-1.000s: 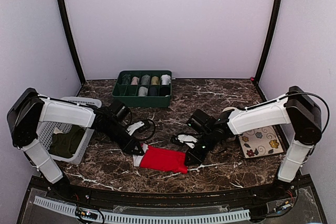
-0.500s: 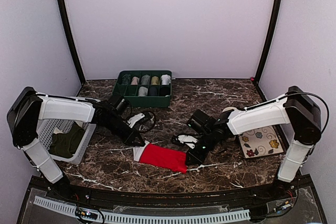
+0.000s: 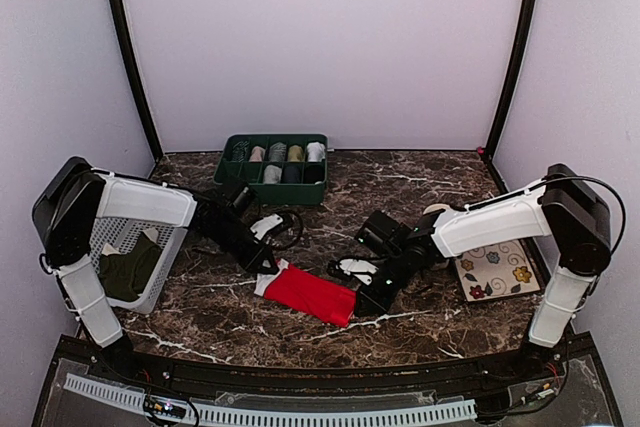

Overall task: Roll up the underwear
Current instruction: Smooth out the underwear at the center of the board, then rotate the underwear at the center of the board.

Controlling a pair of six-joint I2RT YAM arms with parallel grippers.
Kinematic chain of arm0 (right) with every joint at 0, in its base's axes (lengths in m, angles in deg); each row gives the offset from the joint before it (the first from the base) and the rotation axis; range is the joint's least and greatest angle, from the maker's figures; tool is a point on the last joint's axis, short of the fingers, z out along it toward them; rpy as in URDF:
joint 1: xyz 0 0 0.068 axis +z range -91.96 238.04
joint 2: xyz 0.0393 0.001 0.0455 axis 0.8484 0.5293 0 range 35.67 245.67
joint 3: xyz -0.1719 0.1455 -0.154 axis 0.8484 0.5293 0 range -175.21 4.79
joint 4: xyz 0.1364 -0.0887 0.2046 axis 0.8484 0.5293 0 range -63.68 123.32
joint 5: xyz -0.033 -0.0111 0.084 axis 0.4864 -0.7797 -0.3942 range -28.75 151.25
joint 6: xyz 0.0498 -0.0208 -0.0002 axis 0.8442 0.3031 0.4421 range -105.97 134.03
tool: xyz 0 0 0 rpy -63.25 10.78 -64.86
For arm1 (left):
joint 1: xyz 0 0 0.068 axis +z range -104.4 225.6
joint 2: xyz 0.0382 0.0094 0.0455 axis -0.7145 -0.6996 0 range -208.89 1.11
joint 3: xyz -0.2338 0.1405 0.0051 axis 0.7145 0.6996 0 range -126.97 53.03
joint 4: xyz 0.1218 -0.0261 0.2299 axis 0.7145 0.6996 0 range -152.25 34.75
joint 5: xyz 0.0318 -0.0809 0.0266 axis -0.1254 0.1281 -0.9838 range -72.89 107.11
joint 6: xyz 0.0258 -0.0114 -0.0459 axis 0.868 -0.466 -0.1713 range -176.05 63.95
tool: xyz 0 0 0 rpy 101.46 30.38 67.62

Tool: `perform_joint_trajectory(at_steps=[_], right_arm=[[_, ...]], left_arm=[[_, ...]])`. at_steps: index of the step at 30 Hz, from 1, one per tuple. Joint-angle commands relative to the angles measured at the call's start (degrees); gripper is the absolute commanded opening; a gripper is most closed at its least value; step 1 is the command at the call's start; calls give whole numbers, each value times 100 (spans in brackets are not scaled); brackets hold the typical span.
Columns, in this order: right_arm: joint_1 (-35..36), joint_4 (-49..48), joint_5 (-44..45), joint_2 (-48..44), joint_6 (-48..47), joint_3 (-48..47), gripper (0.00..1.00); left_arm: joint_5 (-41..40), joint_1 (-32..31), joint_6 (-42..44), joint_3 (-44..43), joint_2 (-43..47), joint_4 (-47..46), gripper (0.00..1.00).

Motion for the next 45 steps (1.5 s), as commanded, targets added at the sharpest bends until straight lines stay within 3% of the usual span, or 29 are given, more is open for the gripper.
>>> perform_joint_trajectory(at_steps=[1, 7, 11, 14, 22, 29, 35, 45], right_arm=[[33, 225, 33, -29, 14, -251, 13], [-14, 661, 25, -410, 109, -714, 25], [-68, 803, 63, -399, 103, -1109, 28], [-139, 844, 112, -116, 110, -1383, 27], [-315, 957, 265, 574, 82, -1839, 23], [-385, 1074, 575, 938, -68, -1945, 13], [-353, 878, 212, 994, -139, -1666, 7], [147, 818, -588, 1232, -165, -1596, 7]], left_arm=[[38, 15, 106, -274, 150, 128, 15], [-184, 223, -79, -92, 783, 495, 36], [-325, 218, -38, 158, 1094, 1189, 38], [-336, 127, -213, 271, 1263, 1521, 37], [-142, -242, -1640, 520, 1418, 1776, 32], [90, -451, -2349, 1040, 1123, 1057, 28], [-313, -302, -2348, 756, 621, 580, 24], [-677, 453, -1743, -113, -238, 320, 21]])
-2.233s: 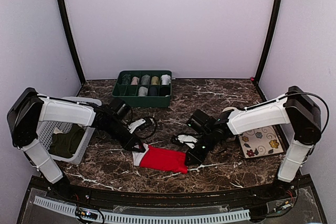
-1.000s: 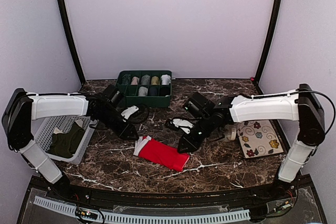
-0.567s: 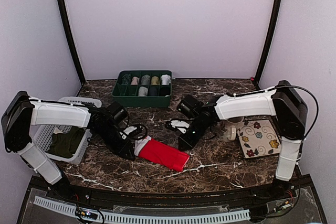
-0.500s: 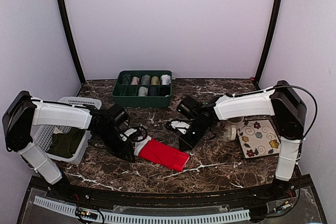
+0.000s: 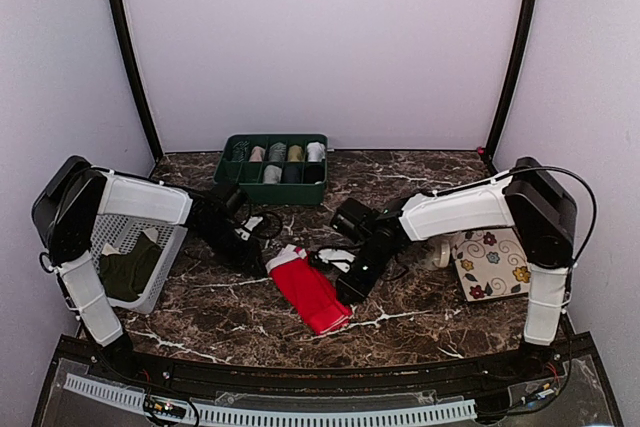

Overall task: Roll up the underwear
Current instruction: Rotate the underwear at the center of the board.

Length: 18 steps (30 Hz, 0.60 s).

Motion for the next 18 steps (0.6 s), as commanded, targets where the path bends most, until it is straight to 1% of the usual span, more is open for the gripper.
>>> perform_joint_trajectory(at_steps=[1, 3, 6, 9, 11, 14, 15, 16, 18], right_arm=[[319, -136, -669, 186, 34, -75, 7], [396, -222, -881, 187, 168, -198, 7], [422, -532, -1166, 27, 466, -178, 9], [408, -749, -1188, -257, 646, 130, 10], [331, -879, -1177, -451, 758, 412, 11], [162, -1147, -1179, -750, 1025, 937, 13], [115, -1240, -1164, -806, 1116, 1036, 14], [86, -1301, -1138, -829, 1192, 1087, 14], [72, -1338, -1086, -775, 1282, 1048, 14]], left_arm=[[-438, 240, 415, -394, -314, -48, 21], [-529, 258, 470, -502, -274, 29, 22], [-518, 249, 444, -384, 80, 22, 27], [-390, 247, 417, -54, 746, -54, 30], [-154, 188, 451, 226, 1186, -159, 33], [39, -105, 437, 541, 1585, -323, 34], [71, -160, 411, 629, 1623, -373, 34], [103, -381, 389, 698, 1613, -406, 34], [134, -588, 350, 807, 1511, -492, 32]])
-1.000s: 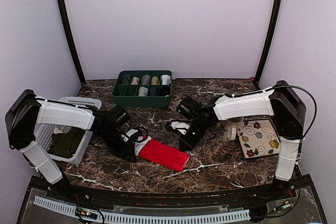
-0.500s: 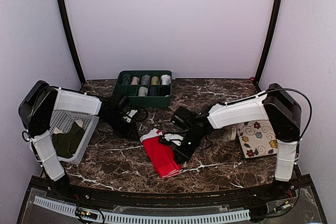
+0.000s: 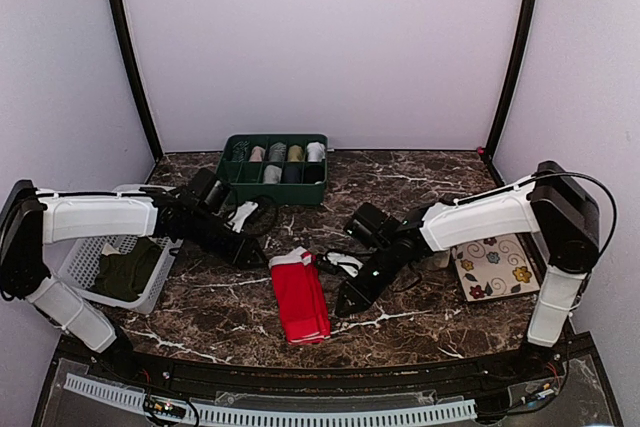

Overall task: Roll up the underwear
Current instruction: Rotate the underwear at the center of the board.

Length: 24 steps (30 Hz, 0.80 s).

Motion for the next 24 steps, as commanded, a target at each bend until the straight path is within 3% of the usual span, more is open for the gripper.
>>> perform_joint_trajectory(at_steps=[1, 9, 17, 20, 24], right_arm=[[-90, -442, -18, -21, 429, 48, 13], [101, -1060, -112, 549, 1048, -44, 10], [369, -1497, -122, 865, 1512, -120, 9], [422, -1567, -104, 836, 1634, -50, 8], [428, -1437, 72, 413, 1693, 244, 9]], left_arm=[[269, -472, -22, 360, -168, -232, 31], [381, -1079, -264, 83, -864, -803, 26], [229, -1099, -62, -465, -1727, -608, 23], [258, -1090, 148, -565, -1635, -432, 28], [109, -1068, 321, -526, -1042, -155, 43]])
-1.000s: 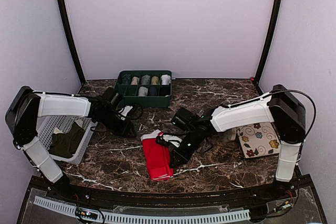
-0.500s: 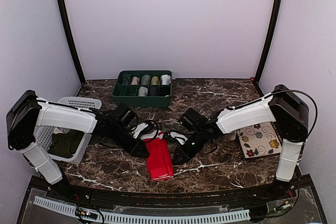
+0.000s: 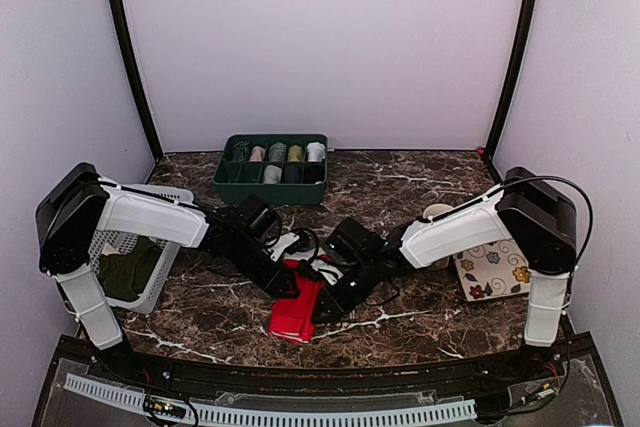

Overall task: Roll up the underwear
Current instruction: Rotate the underwear at the center of the board, then pick up the underwear from the center of the board.

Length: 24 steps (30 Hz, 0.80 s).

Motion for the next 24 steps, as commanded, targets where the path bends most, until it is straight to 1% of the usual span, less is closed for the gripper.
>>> perform_joint_trajectory(at_steps=[1, 4, 5, 7, 9, 10, 11, 12, 15, 18, 19, 21, 23, 24], right_arm=[[48, 116, 306, -458, 159, 379, 10], [6, 354, 487, -937, 162, 516, 13], [-10, 356, 487, -1116, 212, 519, 16], [-15, 227, 448, -1292, 386, 458, 20], [-16, 21, 351, -1290, 623, 266, 24], [-11, -159, 271, -1219, 758, 128, 26], [-7, -286, 199, -1128, 895, -15, 27], [1, -439, 112, -994, 1034, -162, 28], [55, -708, -194, -478, 1359, -804, 31], [151, -789, -309, 69, 1412, -1212, 31], [163, -848, -309, 184, 1412, -1231, 31], [168, -1006, -470, 325, 1611, -1057, 27], [160, -1108, -494, 423, 1611, -788, 24], [157, -1115, -505, 478, 1577, -651, 23]], left_arm=[[-193, 34, 286, -10, 803, 475, 46], [-504, 48, 261, 254, 1451, 567, 56], [-676, 76, 216, 409, 1756, 569, 59], [-864, 168, 128, 604, 2211, 531, 66], [-967, 284, 0, 904, 2653, 412, 75], [-1030, 350, -114, 1022, 2863, 334, 81], [-1109, 410, -237, 1128, 3049, 282, 91], [-1197, 497, -364, 1211, 3232, 249, 98], [-1359, 678, -651, 1377, 3661, 213, 99], [-1498, 688, -667, 1483, 3983, 169, 99], [-1520, 693, -639, 1517, 4076, 159, 99], [-1453, 695, -500, 1554, 4190, 181, 99], [-1043, 676, -155, 1564, 4225, 172, 99], [-965, 640, -35, 1547, 4213, 192, 99]])
